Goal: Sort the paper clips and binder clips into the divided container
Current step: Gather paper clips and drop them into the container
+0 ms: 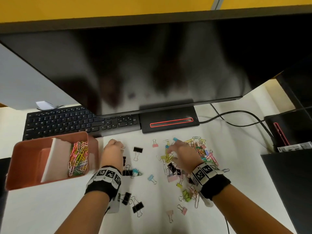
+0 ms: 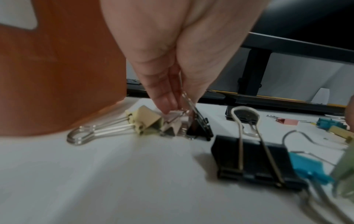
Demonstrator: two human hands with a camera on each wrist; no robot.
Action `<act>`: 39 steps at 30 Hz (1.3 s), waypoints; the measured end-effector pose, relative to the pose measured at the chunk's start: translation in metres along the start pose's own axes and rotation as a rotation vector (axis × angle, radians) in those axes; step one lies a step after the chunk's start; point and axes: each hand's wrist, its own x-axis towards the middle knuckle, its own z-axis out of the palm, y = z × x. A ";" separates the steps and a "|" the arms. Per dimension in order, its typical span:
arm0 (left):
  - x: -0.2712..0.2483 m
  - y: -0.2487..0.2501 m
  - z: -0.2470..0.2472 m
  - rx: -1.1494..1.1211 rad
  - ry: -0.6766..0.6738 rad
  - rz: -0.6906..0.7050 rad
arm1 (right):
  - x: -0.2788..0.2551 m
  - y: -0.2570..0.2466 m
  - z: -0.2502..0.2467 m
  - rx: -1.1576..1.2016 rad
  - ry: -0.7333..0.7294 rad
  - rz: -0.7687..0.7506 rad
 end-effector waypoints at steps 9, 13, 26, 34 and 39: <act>0.004 0.004 0.000 0.089 -0.025 -0.010 | 0.000 -0.002 0.015 0.065 -0.054 -0.037; 0.010 0.006 0.000 0.087 -0.042 -0.045 | -0.005 0.003 0.015 0.081 -0.037 -0.010; -0.044 0.052 -0.025 -0.090 -0.006 0.256 | -0.005 0.016 -0.005 0.102 0.104 -0.043; -0.046 0.074 0.034 0.057 -0.196 0.083 | 0.049 -0.003 -0.019 -0.062 0.008 -0.112; -0.039 0.071 0.046 0.147 -0.218 0.087 | 0.056 -0.003 -0.014 -0.086 -0.122 -0.114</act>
